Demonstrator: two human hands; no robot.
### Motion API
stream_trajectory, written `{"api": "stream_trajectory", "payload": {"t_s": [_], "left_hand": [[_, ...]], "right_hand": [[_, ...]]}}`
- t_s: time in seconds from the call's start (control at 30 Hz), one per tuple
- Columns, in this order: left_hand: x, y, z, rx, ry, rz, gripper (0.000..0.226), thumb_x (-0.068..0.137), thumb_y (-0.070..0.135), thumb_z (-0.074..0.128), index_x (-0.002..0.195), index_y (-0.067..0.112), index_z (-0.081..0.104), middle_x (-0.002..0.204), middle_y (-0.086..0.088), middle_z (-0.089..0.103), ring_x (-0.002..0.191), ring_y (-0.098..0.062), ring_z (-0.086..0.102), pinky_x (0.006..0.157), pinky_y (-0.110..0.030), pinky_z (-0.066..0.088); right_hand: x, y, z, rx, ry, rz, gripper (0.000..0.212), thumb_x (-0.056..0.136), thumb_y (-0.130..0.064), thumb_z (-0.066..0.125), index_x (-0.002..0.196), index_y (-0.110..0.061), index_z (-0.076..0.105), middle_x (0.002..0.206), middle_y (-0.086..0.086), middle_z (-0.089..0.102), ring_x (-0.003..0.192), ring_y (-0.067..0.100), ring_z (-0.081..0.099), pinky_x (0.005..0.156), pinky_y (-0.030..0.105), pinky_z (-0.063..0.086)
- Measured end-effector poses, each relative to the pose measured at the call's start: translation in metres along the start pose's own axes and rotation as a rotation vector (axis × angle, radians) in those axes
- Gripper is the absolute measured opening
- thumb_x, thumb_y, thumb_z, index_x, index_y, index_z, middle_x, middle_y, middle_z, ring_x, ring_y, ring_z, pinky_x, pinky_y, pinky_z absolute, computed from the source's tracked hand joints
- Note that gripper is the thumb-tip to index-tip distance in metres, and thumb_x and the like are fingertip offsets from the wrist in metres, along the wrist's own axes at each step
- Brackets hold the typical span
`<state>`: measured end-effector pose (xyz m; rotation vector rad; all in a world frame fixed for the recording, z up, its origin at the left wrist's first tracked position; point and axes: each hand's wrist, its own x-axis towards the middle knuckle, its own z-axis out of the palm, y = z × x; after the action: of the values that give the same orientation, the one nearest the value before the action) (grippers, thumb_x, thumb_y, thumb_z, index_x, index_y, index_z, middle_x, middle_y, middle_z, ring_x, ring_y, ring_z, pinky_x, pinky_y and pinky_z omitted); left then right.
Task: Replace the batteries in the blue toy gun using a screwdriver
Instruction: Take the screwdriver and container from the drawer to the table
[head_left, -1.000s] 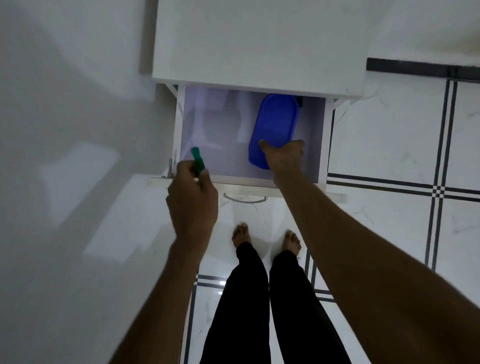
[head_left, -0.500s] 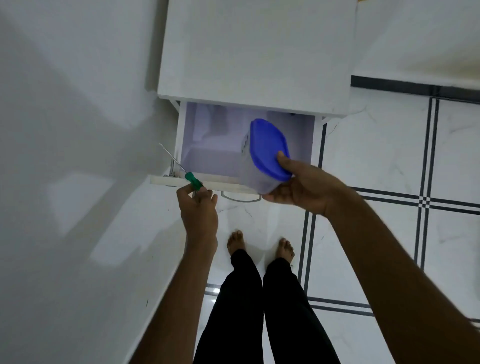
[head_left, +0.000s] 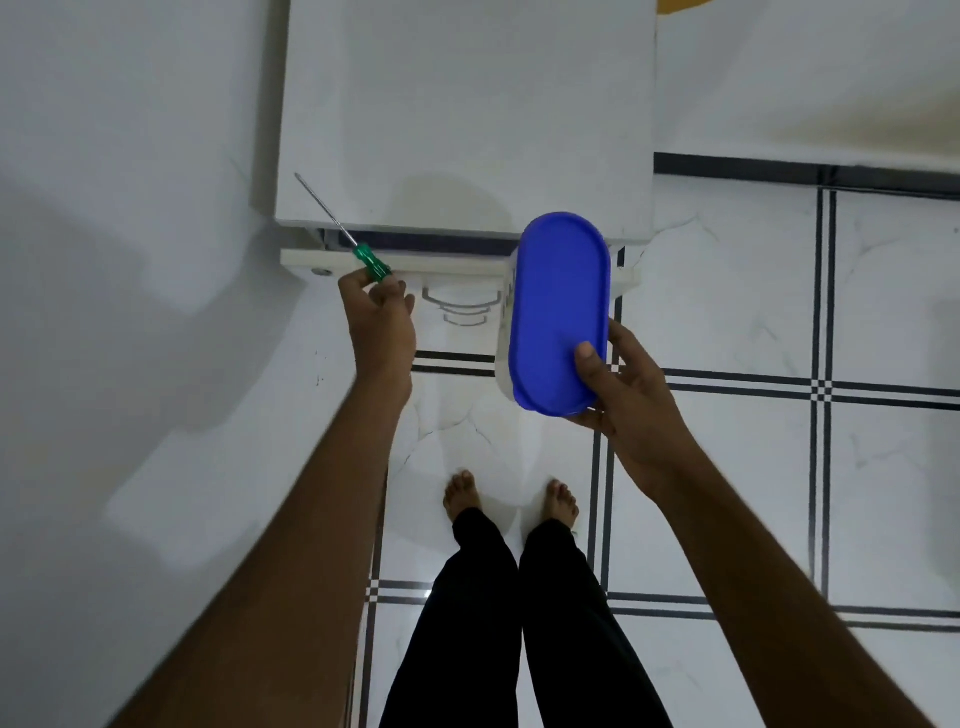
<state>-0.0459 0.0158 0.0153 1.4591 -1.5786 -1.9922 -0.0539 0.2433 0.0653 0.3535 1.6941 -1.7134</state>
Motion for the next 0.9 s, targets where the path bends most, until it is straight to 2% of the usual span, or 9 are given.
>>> {"api": "stream_trajectory", "payload": {"t_s": [0.07, 0.17, 0.23, 0.33, 0.47, 0.63, 0.73, 0.8, 0.9], "left_hand": [[0.01, 0.003, 0.004, -0.001, -0.044, 0.023, 0.013, 0.099, 0.007, 0.044, 0.111, 0.014, 0.044, 0.099, -0.001, 0.057, 0.089, -0.008, 0.058, 0.095, -0.024, 0.05], [0.023, 0.009, 0.011, 0.01, -0.091, 0.033, 0.011, 0.1, 0.009, 0.044, 0.11, 0.015, 0.045, 0.091, 0.005, 0.056, 0.077, -0.001, 0.054, 0.079, -0.018, 0.046], [0.028, 0.013, 0.015, 0.023, -0.107, 0.027, 0.013, 0.101, 0.011, 0.043, 0.113, 0.015, 0.046, 0.092, 0.006, 0.057, 0.079, 0.001, 0.056, 0.081, -0.017, 0.048], [0.027, 0.014, 0.015, 0.099, -0.121, 0.036, 0.011, 0.101, 0.011, 0.041, 0.11, 0.017, 0.046, 0.095, 0.007, 0.055, 0.083, 0.0, 0.057, 0.095, -0.024, 0.049], [0.003, 0.005, 0.016, 0.41, -0.129, 0.165, 0.012, 0.099, 0.017, 0.041, 0.11, 0.015, 0.045, 0.092, 0.007, 0.053, 0.083, -0.012, 0.054, 0.091, -0.037, 0.049], [-0.092, 0.004, 0.072, 0.821, -0.397, 0.432, 0.022, 0.098, 0.019, 0.049, 0.113, 0.006, 0.057, 0.11, -0.014, 0.06, 0.098, -0.025, 0.058, 0.087, -0.037, 0.046], [-0.168, 0.001, 0.132, 0.909, -0.596, 0.498, 0.022, 0.094, 0.019, 0.056, 0.11, 0.007, 0.063, 0.105, -0.011, 0.065, 0.096, -0.024, 0.06, 0.083, -0.032, 0.046], [-0.219, -0.001, 0.175, 0.951, -0.733, 0.502, 0.021, 0.094, 0.022, 0.057, 0.109, 0.01, 0.065, 0.1, -0.005, 0.067, 0.091, -0.021, 0.061, 0.08, -0.03, 0.047], [-0.324, -0.013, 0.263, 1.013, -0.946, 0.533, 0.019, 0.094, 0.025, 0.059, 0.107, 0.014, 0.066, 0.09, 0.001, 0.067, 0.083, -0.017, 0.063, 0.076, -0.031, 0.051]], "right_hand": [[-0.001, 0.001, -0.005, -0.003, 0.037, -0.029, 0.057, 0.087, -0.035, 0.062, 0.14, -0.024, 0.046, 0.113, -0.002, 0.071, 0.107, 0.024, 0.068, 0.081, 0.043, 0.059], [-0.003, 0.002, -0.014, 0.014, 0.077, -0.051, 0.058, 0.087, -0.033, 0.061, 0.142, -0.024, 0.043, 0.111, -0.003, 0.072, 0.106, 0.022, 0.068, 0.081, 0.042, 0.06], [-0.006, 0.002, -0.021, 0.03, 0.097, -0.059, 0.058, 0.087, -0.032, 0.061, 0.142, -0.025, 0.043, 0.112, 0.001, 0.072, 0.106, 0.022, 0.069, 0.079, 0.039, 0.06], [-0.015, 0.002, -0.035, 0.062, 0.137, -0.067, 0.057, 0.086, -0.032, 0.062, 0.14, -0.025, 0.045, 0.116, 0.007, 0.07, 0.106, 0.023, 0.069, 0.079, 0.04, 0.06], [-0.037, -0.001, -0.068, 0.114, 0.22, -0.082, 0.051, 0.093, -0.027, 0.059, 0.141, -0.021, 0.044, 0.114, -0.003, 0.071, 0.11, 0.024, 0.067, 0.086, 0.046, 0.058], [-0.106, -0.017, -0.152, 0.24, 0.404, -0.107, 0.05, 0.093, -0.029, 0.06, 0.14, -0.02, 0.046, 0.118, 0.0, 0.07, 0.11, 0.024, 0.067, 0.083, 0.043, 0.059], [-0.161, -0.021, -0.219, 0.32, 0.553, -0.125, 0.046, 0.091, -0.03, 0.063, 0.135, -0.028, 0.05, 0.12, 0.0, 0.069, 0.107, 0.024, 0.068, 0.081, 0.039, 0.06], [-0.195, -0.02, -0.264, 0.361, 0.648, -0.129, 0.048, 0.088, -0.033, 0.066, 0.133, -0.031, 0.051, 0.118, 0.0, 0.07, 0.105, 0.025, 0.069, 0.084, 0.045, 0.059], [-0.262, -0.012, -0.355, 0.45, 0.808, -0.178, 0.057, 0.088, -0.034, 0.068, 0.14, -0.026, 0.047, 0.112, 0.002, 0.073, 0.102, 0.026, 0.07, 0.087, 0.051, 0.057]]}}
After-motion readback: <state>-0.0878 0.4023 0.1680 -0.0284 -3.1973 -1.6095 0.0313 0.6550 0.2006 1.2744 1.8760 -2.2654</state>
